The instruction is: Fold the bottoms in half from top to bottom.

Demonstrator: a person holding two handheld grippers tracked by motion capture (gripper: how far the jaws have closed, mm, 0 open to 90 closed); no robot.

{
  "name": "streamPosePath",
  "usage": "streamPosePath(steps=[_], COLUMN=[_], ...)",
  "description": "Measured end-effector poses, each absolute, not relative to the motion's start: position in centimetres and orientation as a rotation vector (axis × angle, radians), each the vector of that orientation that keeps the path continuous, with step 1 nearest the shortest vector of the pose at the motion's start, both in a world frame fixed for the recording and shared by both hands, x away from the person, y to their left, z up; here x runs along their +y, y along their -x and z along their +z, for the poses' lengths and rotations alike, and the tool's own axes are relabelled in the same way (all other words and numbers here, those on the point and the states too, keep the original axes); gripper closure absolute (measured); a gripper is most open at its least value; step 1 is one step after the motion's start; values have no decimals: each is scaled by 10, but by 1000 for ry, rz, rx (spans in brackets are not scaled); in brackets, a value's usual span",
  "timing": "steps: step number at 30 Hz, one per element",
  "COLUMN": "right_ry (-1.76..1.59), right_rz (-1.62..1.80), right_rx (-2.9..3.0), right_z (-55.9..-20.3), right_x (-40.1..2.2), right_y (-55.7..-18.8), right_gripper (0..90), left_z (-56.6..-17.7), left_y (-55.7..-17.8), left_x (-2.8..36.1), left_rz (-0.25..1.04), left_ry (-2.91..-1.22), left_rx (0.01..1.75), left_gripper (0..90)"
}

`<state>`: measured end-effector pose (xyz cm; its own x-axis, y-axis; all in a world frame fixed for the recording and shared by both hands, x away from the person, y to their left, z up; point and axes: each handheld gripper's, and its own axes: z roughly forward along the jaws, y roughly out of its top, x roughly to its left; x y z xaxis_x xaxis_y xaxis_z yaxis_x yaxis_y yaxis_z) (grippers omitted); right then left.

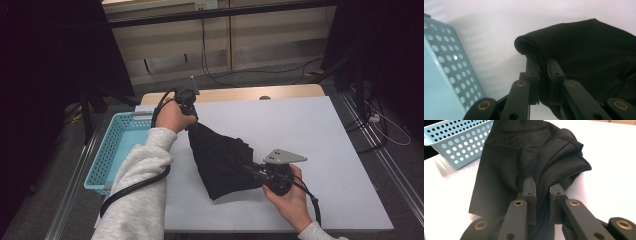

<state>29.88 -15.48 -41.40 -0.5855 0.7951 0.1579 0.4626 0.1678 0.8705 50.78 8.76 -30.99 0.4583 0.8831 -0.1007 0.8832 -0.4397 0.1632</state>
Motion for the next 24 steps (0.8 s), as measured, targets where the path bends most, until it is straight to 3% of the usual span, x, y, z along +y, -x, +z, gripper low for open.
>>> streamPosePath(steps=[24], right_ry=[-1144], right_rz=[1455], right_rx=[2110], right_z=[-404], right_x=[-132], right_y=[-302], right_gripper=[791], left_z=[-281], left_y=[-510], left_x=[105], left_rz=[22], left_ry=[-2536], left_rx=[1576], left_gripper=[820])
